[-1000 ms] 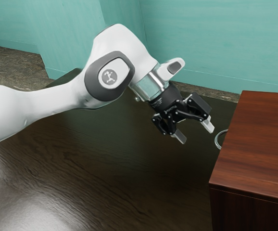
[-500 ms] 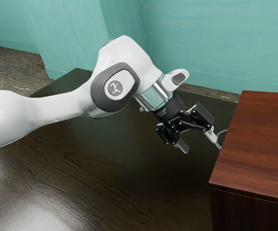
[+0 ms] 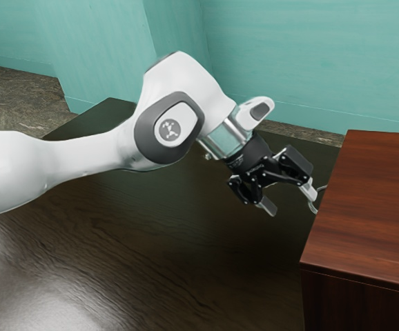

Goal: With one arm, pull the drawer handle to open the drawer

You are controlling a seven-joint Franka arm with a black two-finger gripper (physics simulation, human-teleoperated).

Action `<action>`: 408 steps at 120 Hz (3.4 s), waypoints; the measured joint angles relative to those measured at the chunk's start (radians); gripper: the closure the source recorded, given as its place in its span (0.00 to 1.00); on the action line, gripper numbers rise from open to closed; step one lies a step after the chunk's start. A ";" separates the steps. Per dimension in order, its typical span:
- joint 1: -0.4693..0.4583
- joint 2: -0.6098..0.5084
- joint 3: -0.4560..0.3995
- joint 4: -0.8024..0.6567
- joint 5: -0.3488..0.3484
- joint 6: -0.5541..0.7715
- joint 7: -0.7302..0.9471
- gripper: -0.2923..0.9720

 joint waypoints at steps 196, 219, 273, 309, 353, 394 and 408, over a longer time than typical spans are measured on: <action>0.307 0.001 -0.132 -0.083 0.035 -0.021 0.049 0.23; 0.325 0.021 -0.142 -0.083 0.069 -0.010 0.062 0.23; 0.502 0.090 -0.261 -0.112 0.152 -0.015 0.092 0.23; 0.554 0.120 -0.297 -0.122 0.223 -0.035 0.107 0.24; 0.621 0.130 -0.373 -0.116 0.214 -0.038 0.115 0.23; 0.845 0.060 -0.662 -0.111 0.251 -0.084 0.117 0.23; 0.949 -0.008 -0.769 -0.102 0.352 -0.171 0.123 0.23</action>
